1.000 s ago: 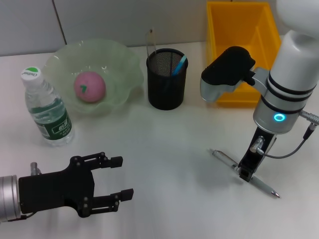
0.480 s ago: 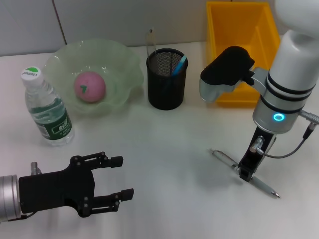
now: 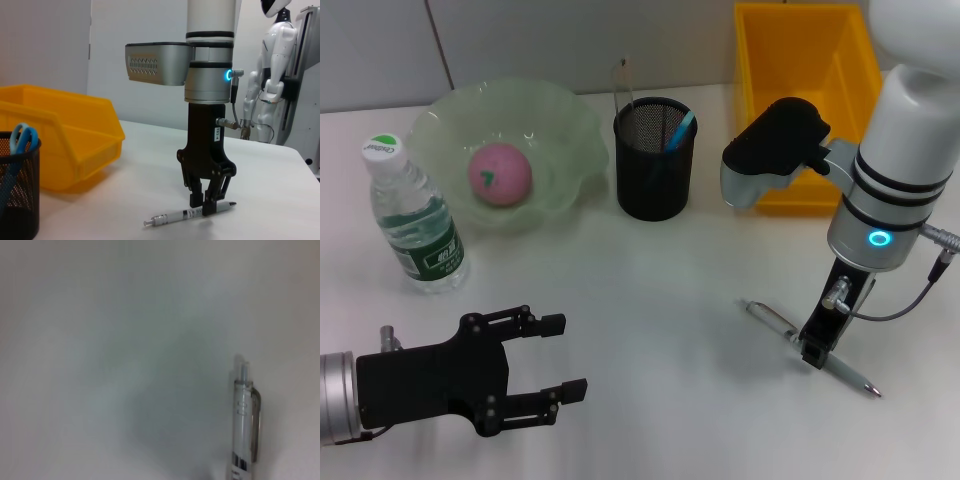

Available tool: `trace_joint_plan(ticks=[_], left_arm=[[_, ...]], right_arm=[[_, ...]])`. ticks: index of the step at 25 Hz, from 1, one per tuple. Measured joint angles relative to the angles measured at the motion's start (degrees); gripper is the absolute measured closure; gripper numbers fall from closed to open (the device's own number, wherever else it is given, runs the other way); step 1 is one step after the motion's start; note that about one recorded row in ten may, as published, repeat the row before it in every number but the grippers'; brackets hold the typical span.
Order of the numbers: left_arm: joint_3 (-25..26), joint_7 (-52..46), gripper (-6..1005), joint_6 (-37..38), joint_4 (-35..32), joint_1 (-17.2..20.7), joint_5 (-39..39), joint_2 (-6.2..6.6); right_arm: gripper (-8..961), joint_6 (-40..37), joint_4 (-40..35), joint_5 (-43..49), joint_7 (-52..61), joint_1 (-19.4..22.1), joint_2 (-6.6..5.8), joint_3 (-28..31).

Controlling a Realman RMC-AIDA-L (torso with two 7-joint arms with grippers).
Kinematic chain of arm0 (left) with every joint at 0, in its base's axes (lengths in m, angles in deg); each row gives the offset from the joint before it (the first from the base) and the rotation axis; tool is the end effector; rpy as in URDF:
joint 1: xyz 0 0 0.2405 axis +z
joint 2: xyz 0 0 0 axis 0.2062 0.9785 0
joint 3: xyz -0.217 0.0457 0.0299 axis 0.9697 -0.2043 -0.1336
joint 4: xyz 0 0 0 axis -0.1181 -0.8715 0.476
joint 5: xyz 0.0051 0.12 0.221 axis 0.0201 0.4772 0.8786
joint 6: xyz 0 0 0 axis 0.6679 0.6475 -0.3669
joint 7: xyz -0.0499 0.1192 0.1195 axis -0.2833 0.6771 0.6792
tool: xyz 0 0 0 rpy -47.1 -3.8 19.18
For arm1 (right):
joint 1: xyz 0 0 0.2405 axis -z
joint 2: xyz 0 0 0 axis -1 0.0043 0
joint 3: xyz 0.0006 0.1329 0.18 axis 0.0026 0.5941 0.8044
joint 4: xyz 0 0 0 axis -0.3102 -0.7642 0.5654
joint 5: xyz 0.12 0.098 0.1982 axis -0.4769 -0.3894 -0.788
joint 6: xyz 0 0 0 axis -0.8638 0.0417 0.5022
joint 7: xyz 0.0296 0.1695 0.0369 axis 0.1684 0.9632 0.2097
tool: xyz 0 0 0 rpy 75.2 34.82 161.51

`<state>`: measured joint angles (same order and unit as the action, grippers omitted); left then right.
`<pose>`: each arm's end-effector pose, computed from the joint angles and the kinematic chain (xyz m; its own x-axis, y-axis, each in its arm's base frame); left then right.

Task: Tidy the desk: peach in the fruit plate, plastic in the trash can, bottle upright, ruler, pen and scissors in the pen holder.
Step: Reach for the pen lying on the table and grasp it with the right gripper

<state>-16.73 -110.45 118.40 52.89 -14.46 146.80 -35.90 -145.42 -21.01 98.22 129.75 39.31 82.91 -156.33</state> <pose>-0.2671 0.2961 -0.0542 0.8400 0.1557 0.5197 0.2322 -0.9689 -0.0851 0.1887 0.3716 -0.0570 0.4782 -0.6920 0.5409 -0.5518 -0.7158 -0.4279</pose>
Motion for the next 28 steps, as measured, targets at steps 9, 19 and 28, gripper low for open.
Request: trace_joint_plan(ticks=[9,19,28], left_arm=[[0.0,0.0,246,0.0,0.0,0.0,-0.1,0.01],[0.0,0.0,246,0.0,0.0,0.0,-0.2,0.01],[0.1,0.0,246,0.0,0.0,0.0,-0.4,0.01]], right_arm=[[733,0.1,0.3,0.0,0.0,0.0,0.0,0.0],[748,0.4,0.5,0.0,0.0,0.1,0.04,0.0],[761,0.7,1.3,0.0,0.0,-0.1,0.09,-0.4]])
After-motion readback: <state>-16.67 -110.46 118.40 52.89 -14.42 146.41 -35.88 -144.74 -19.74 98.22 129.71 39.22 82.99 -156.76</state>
